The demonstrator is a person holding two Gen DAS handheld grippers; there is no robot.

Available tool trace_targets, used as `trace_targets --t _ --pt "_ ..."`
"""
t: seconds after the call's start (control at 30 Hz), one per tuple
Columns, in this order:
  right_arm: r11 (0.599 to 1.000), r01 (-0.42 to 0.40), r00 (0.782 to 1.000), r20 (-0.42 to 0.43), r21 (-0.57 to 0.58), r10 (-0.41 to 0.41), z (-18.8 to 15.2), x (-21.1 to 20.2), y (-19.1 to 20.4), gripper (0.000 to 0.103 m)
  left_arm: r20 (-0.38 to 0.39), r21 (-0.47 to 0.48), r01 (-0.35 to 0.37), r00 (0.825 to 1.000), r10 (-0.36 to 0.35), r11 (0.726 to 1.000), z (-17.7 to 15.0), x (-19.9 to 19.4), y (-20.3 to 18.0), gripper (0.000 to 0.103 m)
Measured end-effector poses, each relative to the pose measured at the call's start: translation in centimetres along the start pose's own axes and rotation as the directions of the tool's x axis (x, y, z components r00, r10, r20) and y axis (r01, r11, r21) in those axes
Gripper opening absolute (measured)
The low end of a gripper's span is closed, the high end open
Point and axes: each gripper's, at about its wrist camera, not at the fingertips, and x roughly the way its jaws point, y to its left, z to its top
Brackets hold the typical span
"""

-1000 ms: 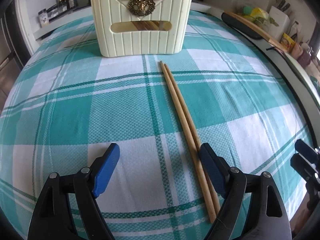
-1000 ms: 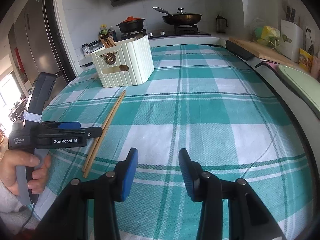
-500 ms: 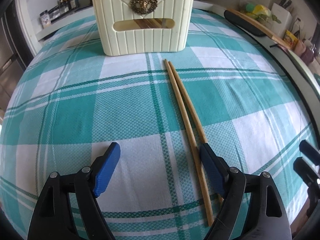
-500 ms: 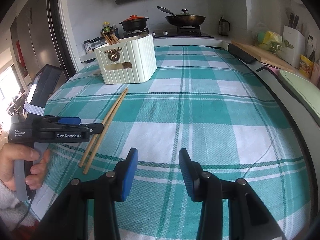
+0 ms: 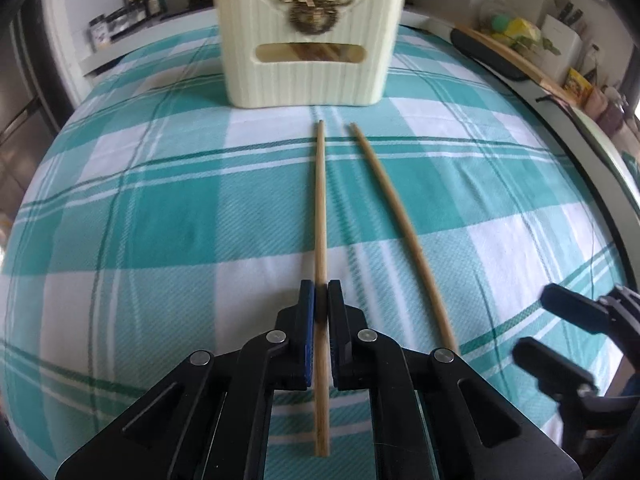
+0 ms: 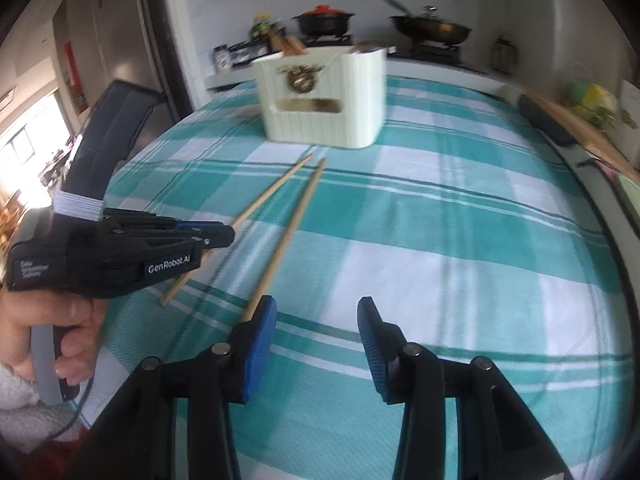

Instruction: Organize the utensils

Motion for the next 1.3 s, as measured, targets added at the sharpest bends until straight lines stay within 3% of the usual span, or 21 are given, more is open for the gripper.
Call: trace_targets --t 0.2,0.23,0.33,0.53,0.6,0.67,0.7,0.73,0.8,0.83,0.87,0.97,1.07,1.3 --pt "0.998 0.000 0.996 -0.088 -0.058 -0.005 1.6 4.7 2.6 0.042 -0.012 -0.076 -0.045 0.999 0.045 0.996 -1.9 -1.3 3.6 0.005" --pt "0.998 0.003 0.996 -0.092 -0.059 -0.008 1.6 5.1 2.7 0.037 -0.015 -0.080 -0.047 0.999 0.046 0.996 -2.1 -1.5 4.0 0.005" --pt "0.994 0.063 0.995 -0.071 -0.085 -0.070 1.4 5.1 3.0 0.009 -0.016 -0.082 -0.046 0.999 0.045 0.996 -3.3 -2.2 4.9 0.005" --pt "0.989 0.146 0.986 -0.080 -0.027 -0.148 -0.9 2.7 0.3 0.007 -0.014 -0.071 -0.049 0.999 0.048 0.996 -5.1 -3.4 5.9 0.008" --pt "0.983 0.184 0.979 -0.086 -0.025 -0.185 -2.1 1.5 -0.7 0.007 -0.001 -0.077 -0.034 0.999 0.034 0.996 -5.7 -3.8 6.2 0.022" --pt "0.978 0.207 0.974 -0.093 -0.014 -0.207 -3.3 0.2 -1.5 0.007 0.013 -0.078 -0.028 0.999 0.029 0.997 -6.0 -4.0 6.2 0.055" --pt "0.977 0.214 0.972 -0.096 -0.011 -0.214 -3.6 -0.2 -1.8 0.008 0.017 -0.076 -0.034 0.999 0.035 0.997 -6.1 -3.9 6.0 0.062" --pt "0.975 0.221 0.971 -0.092 -0.006 -0.221 -3.8 -0.6 -2.0 0.009 0.019 -0.074 -0.037 0.999 0.038 0.997 -6.0 -3.8 5.9 0.068" --pt "0.978 0.210 0.976 -0.064 0.013 -0.209 -4.1 -1.3 -2.4 0.022 0.024 -0.061 -0.049 0.998 0.050 0.997 -6.0 -3.5 5.6 0.073" --pt "0.979 0.201 0.978 -0.053 0.025 -0.200 -4.2 -1.5 -2.7 0.047 0.022 -0.054 -0.054 0.998 0.055 0.997 -5.9 -3.4 5.4 0.078" --pt "0.980 0.195 0.980 -0.050 0.035 -0.194 -4.2 -1.5 -2.9 0.059 0.020 -0.047 -0.061 0.998 0.062 0.997 -5.8 -3.2 5.2 0.082" --pt "0.985 0.164 0.986 -0.045 0.045 -0.162 -3.7 -1.1 -3.1 0.059 0.013 -0.009 -0.093 0.996 0.093 0.996 -5.8 -2.7 4.6 0.089" --pt "0.986 0.163 0.982 -0.099 0.030 -0.160 -3.5 0.5 -3.0 0.059 0.004 -0.015 -0.096 0.995 0.096 0.995 -5.8 -2.6 4.7 0.092" --pt "0.988 0.155 0.985 -0.072 0.001 -0.155 -3.4 0.8 -3.0 0.061 0.007 -0.024 -0.114 0.993 0.114 0.993 -6.0 -2.5 4.9 0.097"
